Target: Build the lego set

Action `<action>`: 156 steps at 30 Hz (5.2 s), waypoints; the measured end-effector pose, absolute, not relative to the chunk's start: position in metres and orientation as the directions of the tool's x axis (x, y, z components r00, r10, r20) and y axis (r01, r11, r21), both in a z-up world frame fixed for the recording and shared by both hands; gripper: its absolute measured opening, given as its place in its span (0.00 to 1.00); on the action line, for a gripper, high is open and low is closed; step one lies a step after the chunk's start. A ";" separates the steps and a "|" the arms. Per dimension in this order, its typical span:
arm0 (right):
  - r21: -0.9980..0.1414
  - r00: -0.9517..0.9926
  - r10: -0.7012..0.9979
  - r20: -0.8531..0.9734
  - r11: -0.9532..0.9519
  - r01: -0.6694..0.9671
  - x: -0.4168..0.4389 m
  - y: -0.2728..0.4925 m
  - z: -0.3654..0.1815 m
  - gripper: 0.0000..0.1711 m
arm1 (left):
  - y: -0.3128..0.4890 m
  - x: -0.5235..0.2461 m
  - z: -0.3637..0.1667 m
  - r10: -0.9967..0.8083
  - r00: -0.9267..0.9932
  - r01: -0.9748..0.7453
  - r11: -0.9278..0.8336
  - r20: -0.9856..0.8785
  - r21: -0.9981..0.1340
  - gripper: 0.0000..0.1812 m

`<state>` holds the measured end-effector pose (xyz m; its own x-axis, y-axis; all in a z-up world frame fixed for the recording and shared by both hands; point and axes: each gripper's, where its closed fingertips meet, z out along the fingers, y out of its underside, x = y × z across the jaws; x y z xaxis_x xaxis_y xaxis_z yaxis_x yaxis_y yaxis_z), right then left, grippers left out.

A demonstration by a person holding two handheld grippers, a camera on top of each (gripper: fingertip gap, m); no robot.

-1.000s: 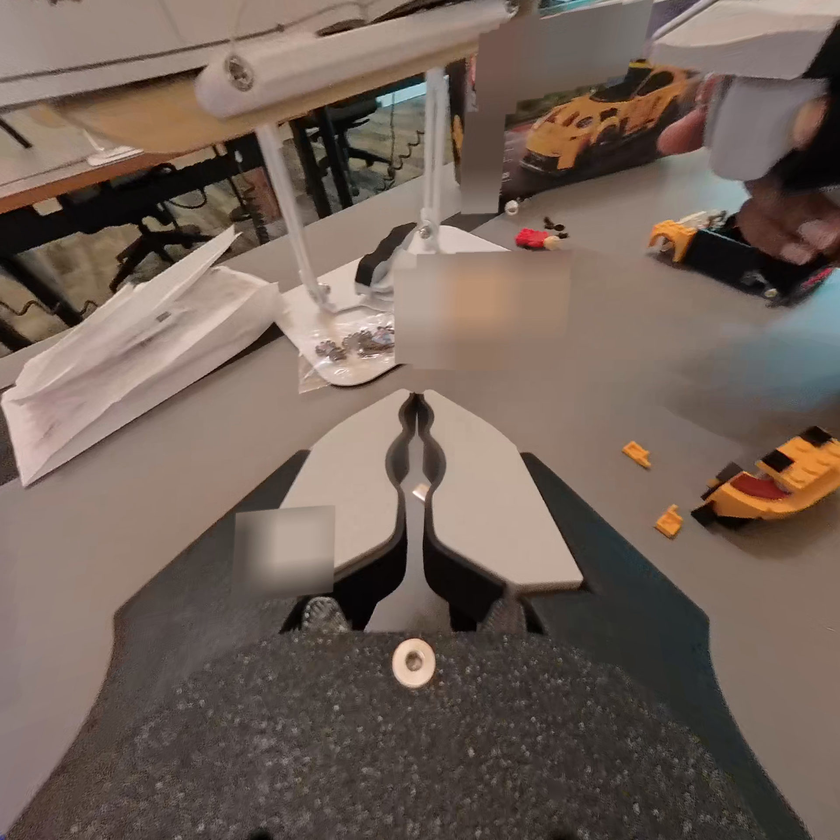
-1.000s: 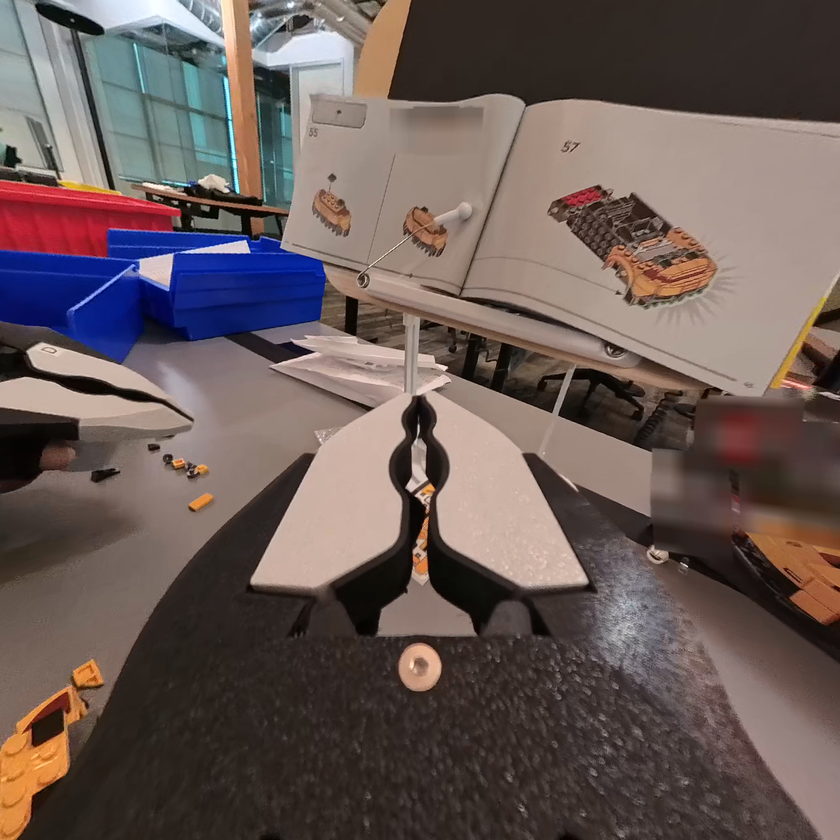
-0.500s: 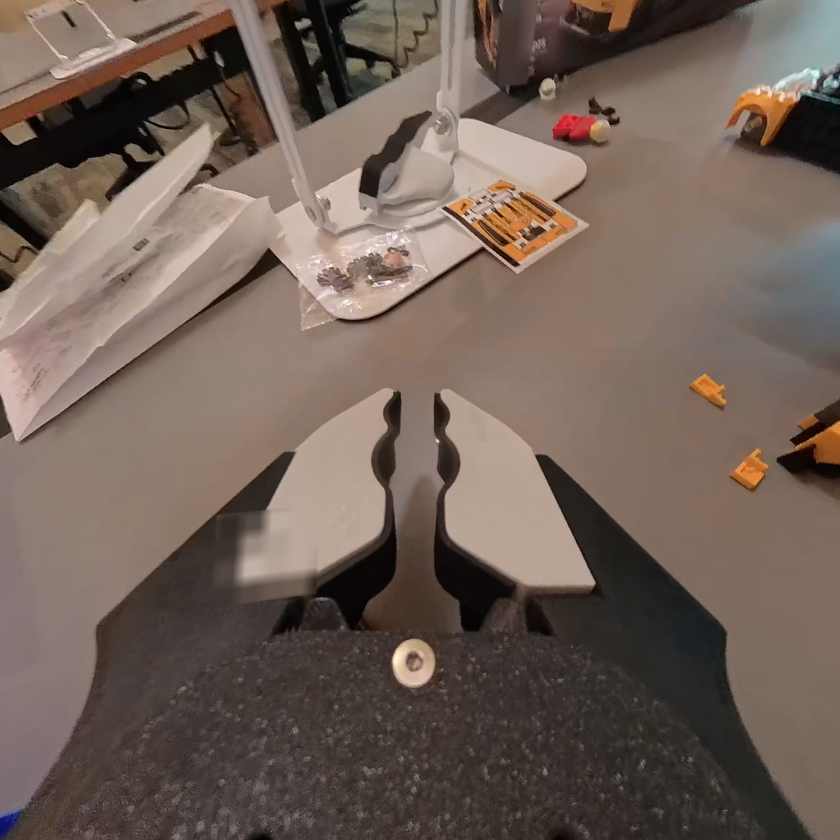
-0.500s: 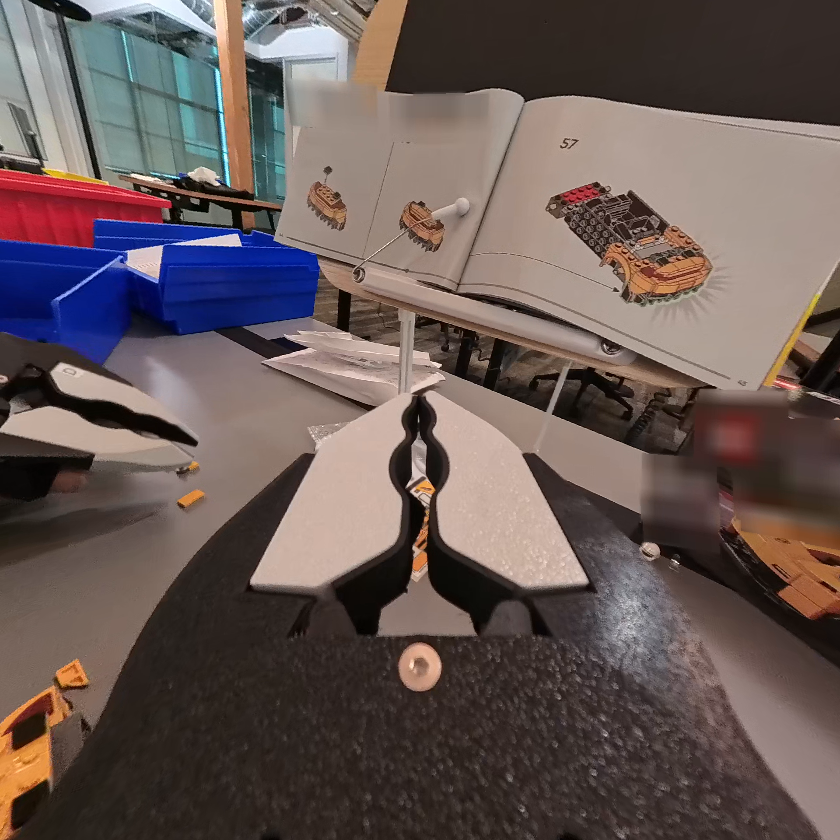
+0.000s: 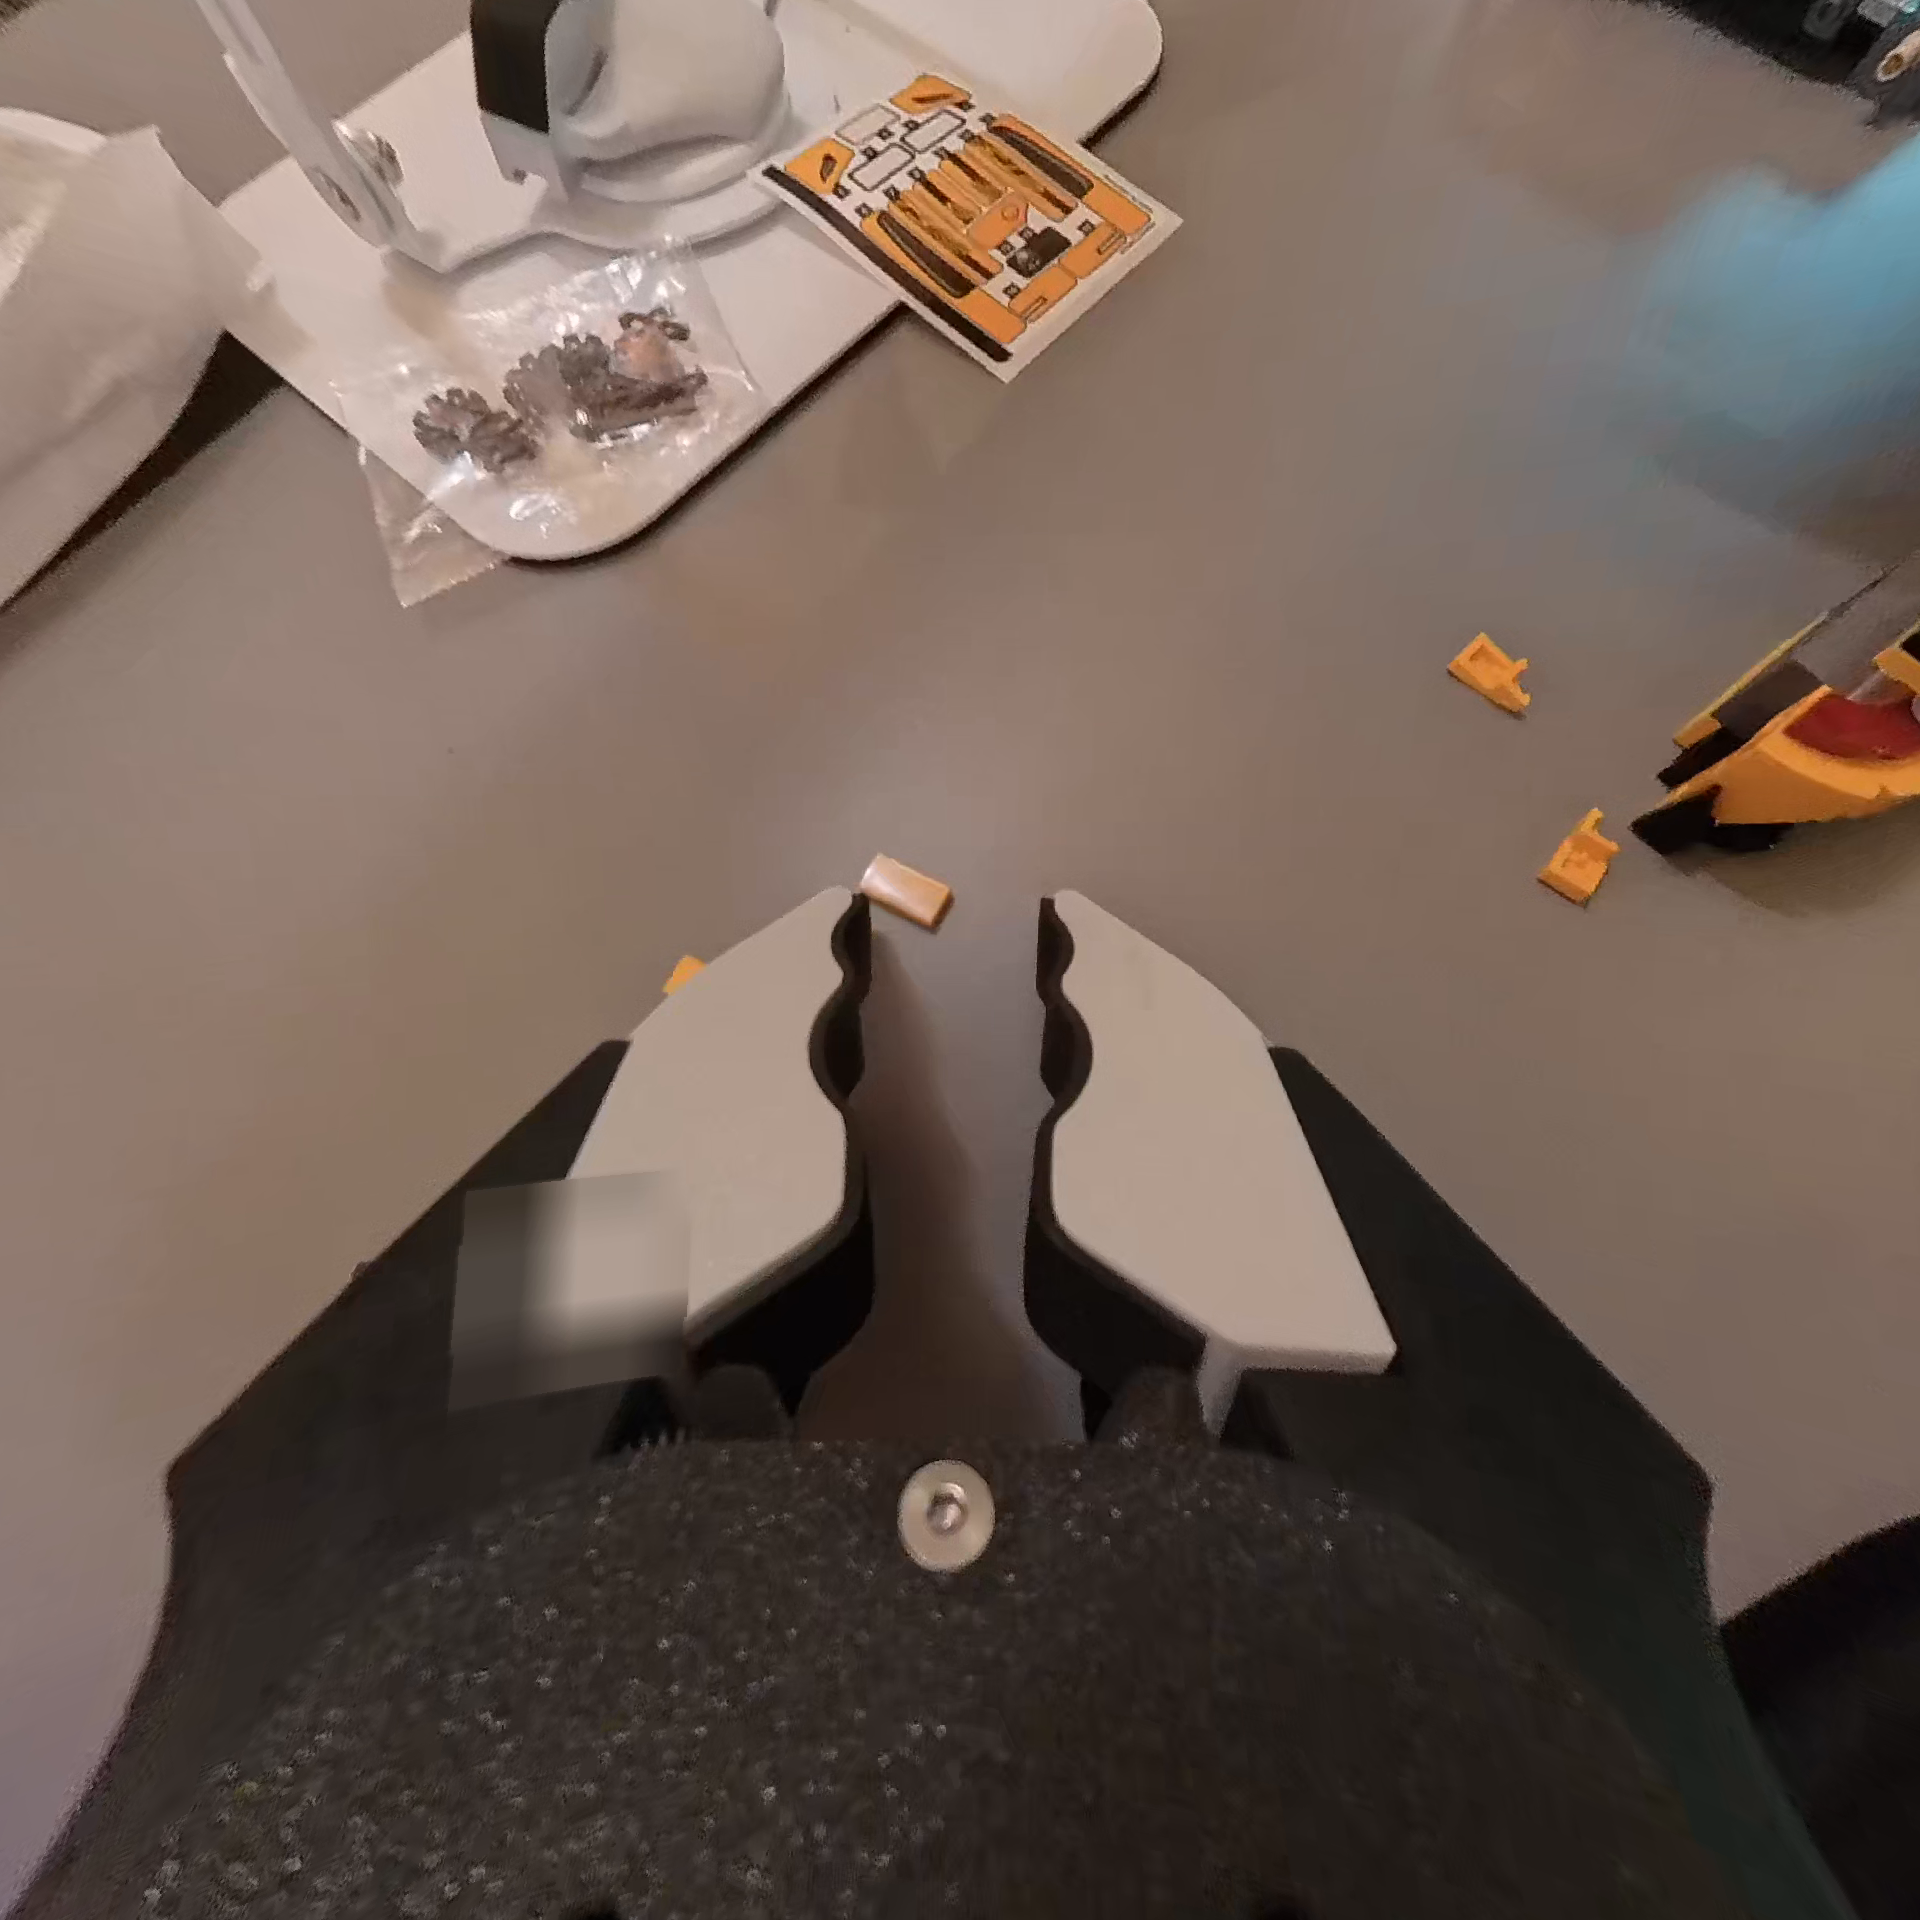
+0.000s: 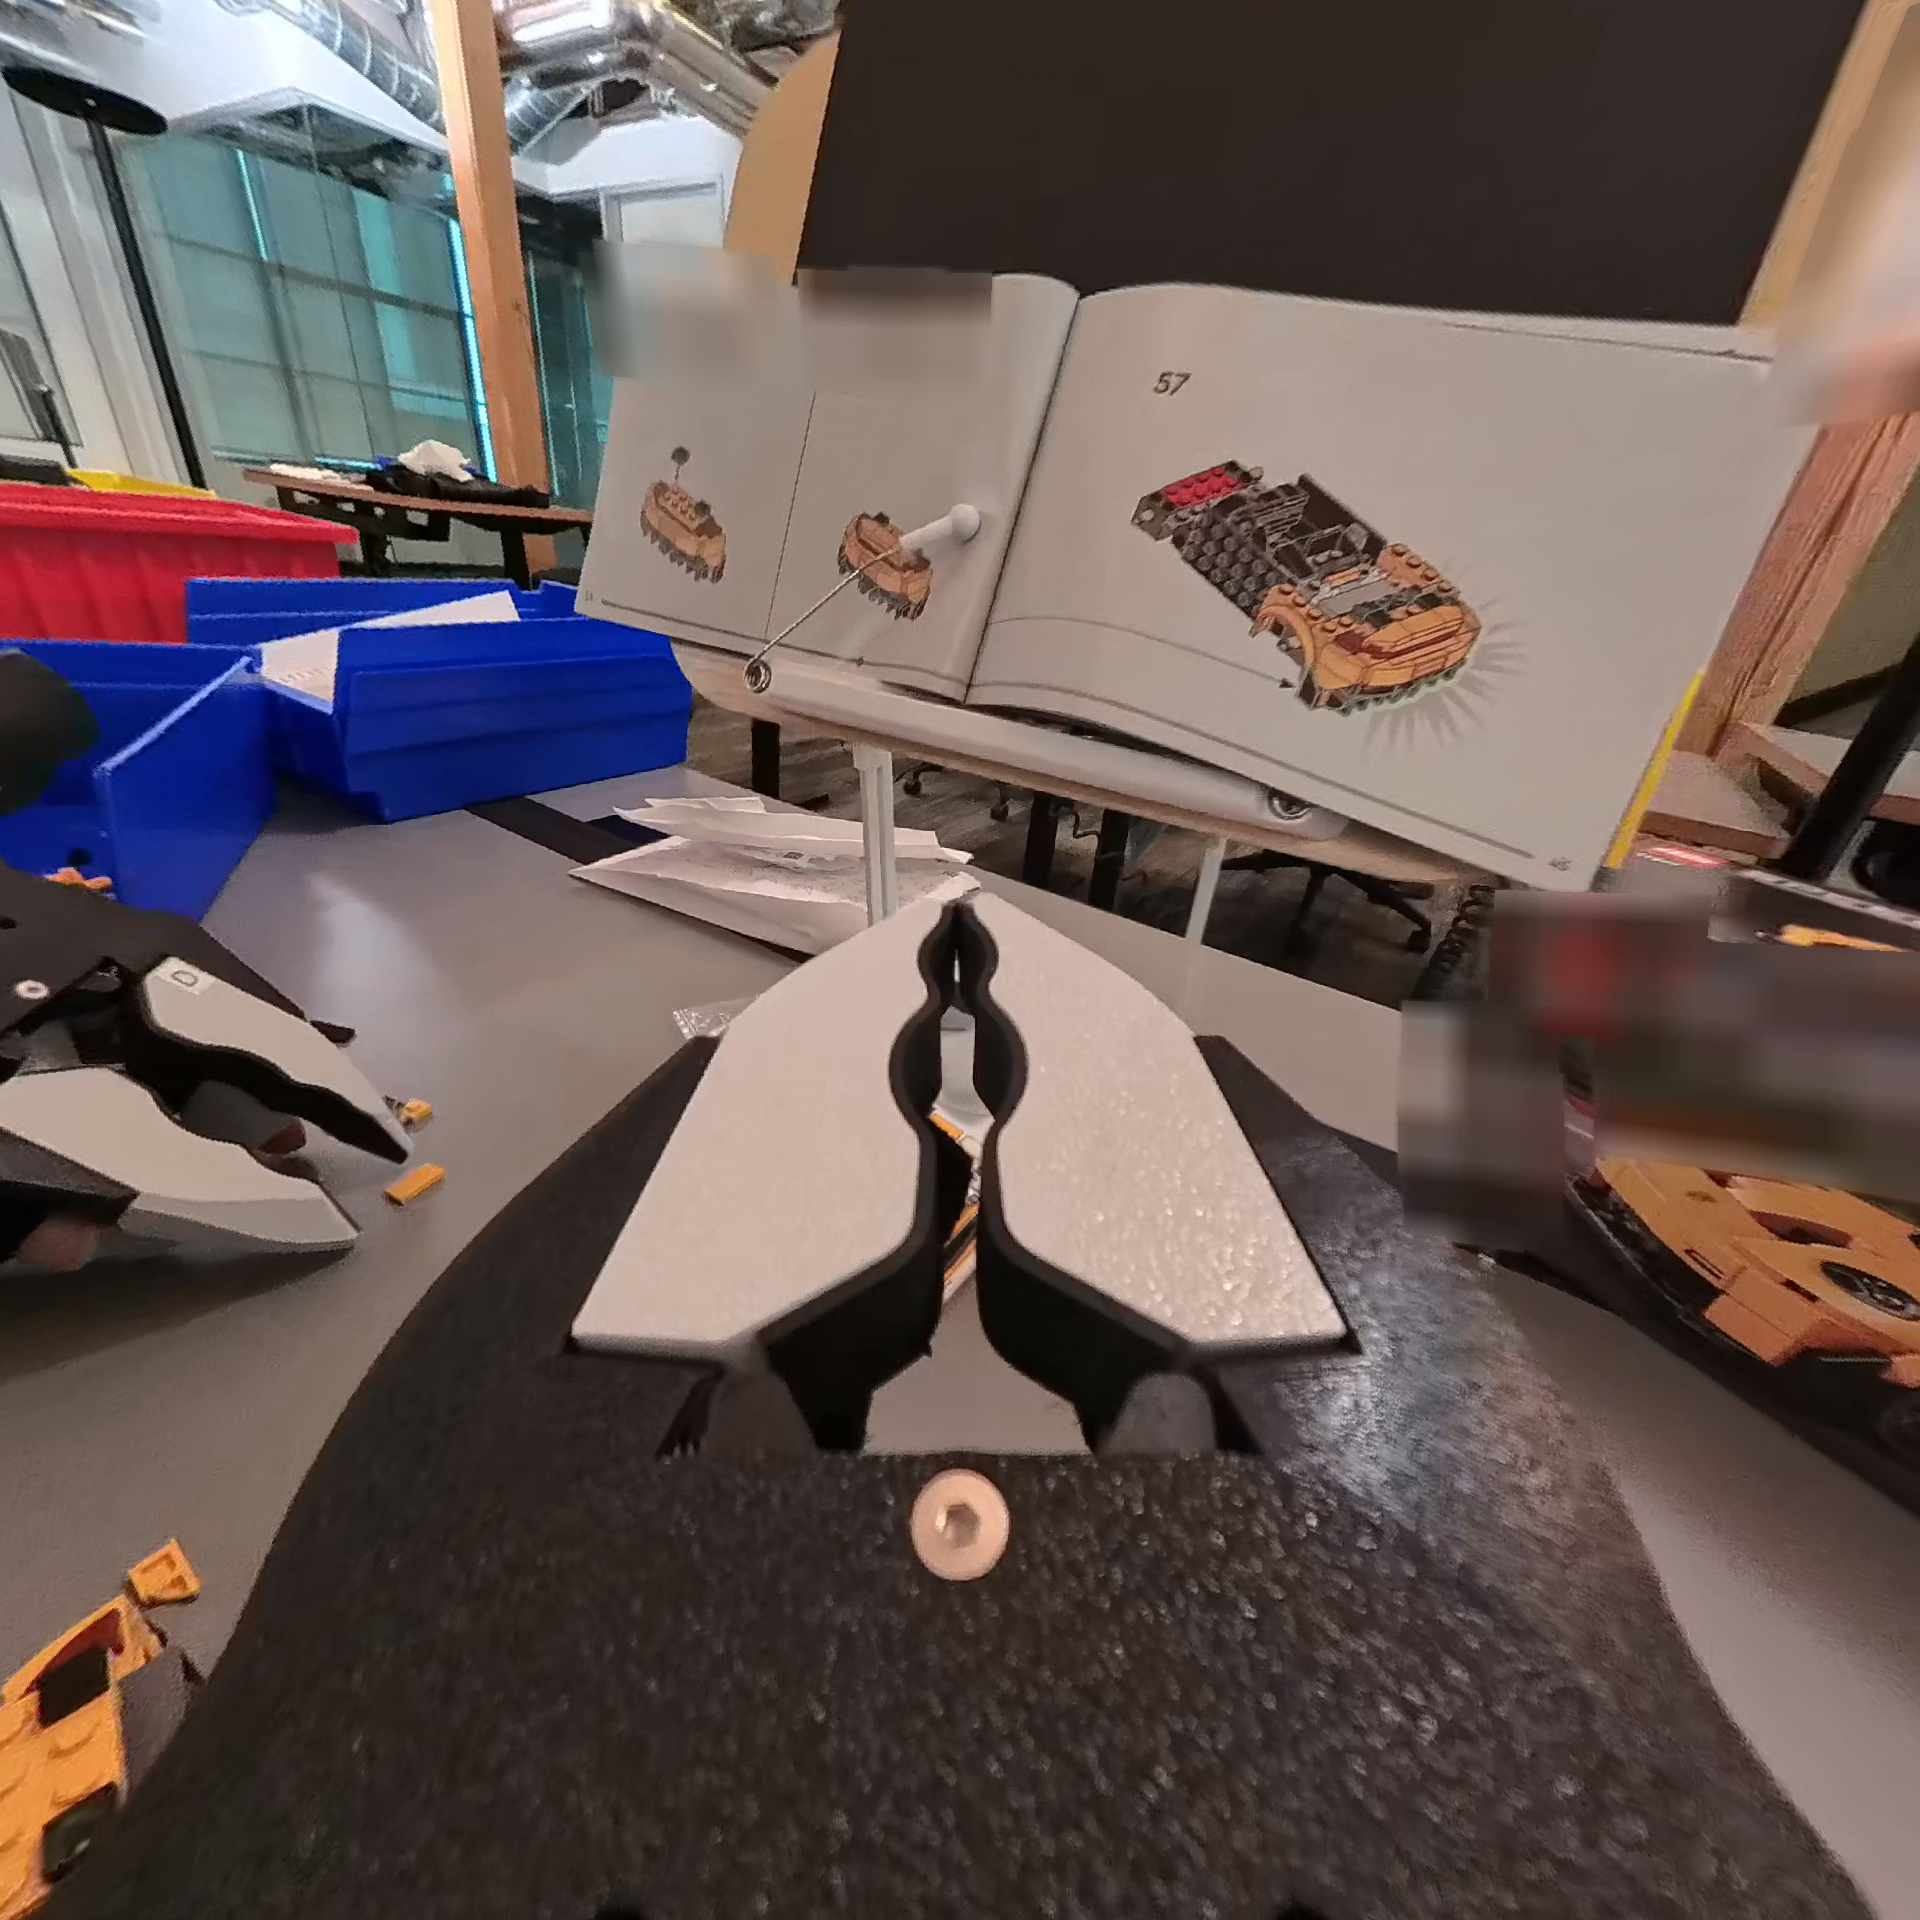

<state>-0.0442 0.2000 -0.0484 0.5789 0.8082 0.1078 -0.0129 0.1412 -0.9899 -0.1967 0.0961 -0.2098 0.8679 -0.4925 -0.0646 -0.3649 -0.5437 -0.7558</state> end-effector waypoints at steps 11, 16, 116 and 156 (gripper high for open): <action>-0.995 0.579 0.814 0.050 0.091 -0.042 -0.031 0.202 -0.047 0.00 | 0.102 -0.197 -0.212 -0.511 0.857 -0.394 -0.564 -0.068 -0.726 0.12; -0.996 0.567 0.822 0.052 0.083 -0.029 -0.034 0.200 -0.050 0.00 | 0.110 -0.200 -0.212 -0.475 0.878 -0.371 -0.600 -0.058 -0.709 0.10; -0.863 -0.144 0.948 0.285 0.319 0.392 -0.069 0.070 -0.133 0.13 | 0.043 -0.082 -0.129 -0.785 0.354 -0.047 -0.558 0.509 -0.828 0.04; -0.911 -0.207 0.938 0.280 0.327 0.250 -0.078 0.034 -0.110 0.02 | 0.033 -0.080 -0.092 -0.709 -0.005 0.212 -0.690 0.705 -0.692 0.06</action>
<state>-0.0781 0.0342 -0.1103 -0.2071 0.9375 0.2795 0.2497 0.3269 -0.9115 -0.0804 0.0334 -0.0923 -0.0049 -0.7090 0.7052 0.2119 -0.6899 -0.6922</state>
